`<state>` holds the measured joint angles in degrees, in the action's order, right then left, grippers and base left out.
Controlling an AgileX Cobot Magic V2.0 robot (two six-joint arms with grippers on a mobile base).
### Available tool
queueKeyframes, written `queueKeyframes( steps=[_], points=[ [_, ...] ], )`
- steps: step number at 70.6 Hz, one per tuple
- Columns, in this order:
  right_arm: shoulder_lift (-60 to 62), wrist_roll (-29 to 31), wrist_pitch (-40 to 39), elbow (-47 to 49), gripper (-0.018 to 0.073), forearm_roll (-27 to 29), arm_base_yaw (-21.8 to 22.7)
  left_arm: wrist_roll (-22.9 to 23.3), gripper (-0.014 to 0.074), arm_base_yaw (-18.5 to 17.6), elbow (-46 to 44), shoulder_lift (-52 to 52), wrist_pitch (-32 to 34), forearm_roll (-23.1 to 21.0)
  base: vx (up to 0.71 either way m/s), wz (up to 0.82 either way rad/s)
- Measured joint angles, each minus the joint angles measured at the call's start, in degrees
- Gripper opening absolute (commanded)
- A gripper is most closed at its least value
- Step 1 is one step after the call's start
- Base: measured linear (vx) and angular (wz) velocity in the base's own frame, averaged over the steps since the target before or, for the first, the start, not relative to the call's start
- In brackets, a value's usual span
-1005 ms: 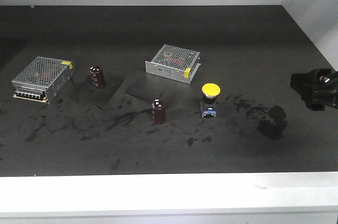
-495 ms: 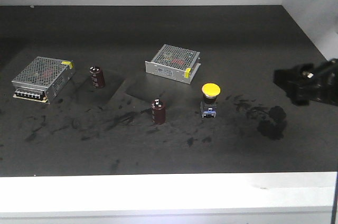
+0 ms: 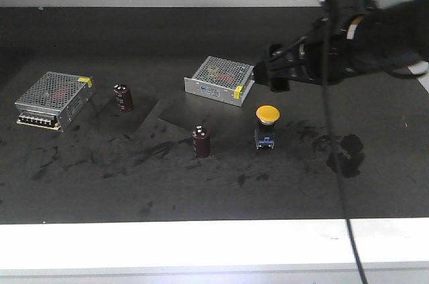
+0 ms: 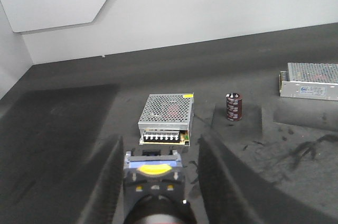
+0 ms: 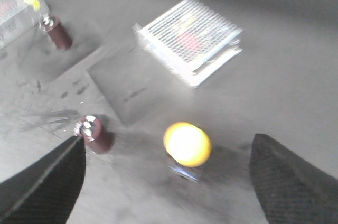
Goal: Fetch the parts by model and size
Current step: 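Move the right gripper over the yellow-capped button and lower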
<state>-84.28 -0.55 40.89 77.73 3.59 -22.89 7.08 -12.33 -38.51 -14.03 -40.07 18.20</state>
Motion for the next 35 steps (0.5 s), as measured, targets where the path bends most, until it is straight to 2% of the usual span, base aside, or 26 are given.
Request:
queueKeyframes(
  steps=[8, 13, 24, 35],
  points=[
    [-7.47, -10.21, 8.85, 8.35, 0.0594, -10.17, -1.97, 0.0, -0.0008, 0.0, 0.0, 0.0, -0.51, 0.0, 0.0, 0.0],
    [-11.82, -15.69, 15.13, 13.35, 0.0594, -13.78, -2.3, 0.0, -0.0008, 0.0, 0.0, 0.0, -0.51, 0.0, 0.0, 0.0],
    [-20.36, -19.87, 25.81, 23.19, 0.0594, -15.7, -2.3, 0.0, -0.0008, 0.0, 0.0, 0.0, -0.51, 0.07, 0.0, 0.0],
    [-27.31, -20.15, 29.83, 30.51, 0.0594, -12.78, -2.3, 0.0, -0.0008, 0.0, 0.0, 0.0, -0.51, 0.37, 0.0, 0.0]
  ],
)
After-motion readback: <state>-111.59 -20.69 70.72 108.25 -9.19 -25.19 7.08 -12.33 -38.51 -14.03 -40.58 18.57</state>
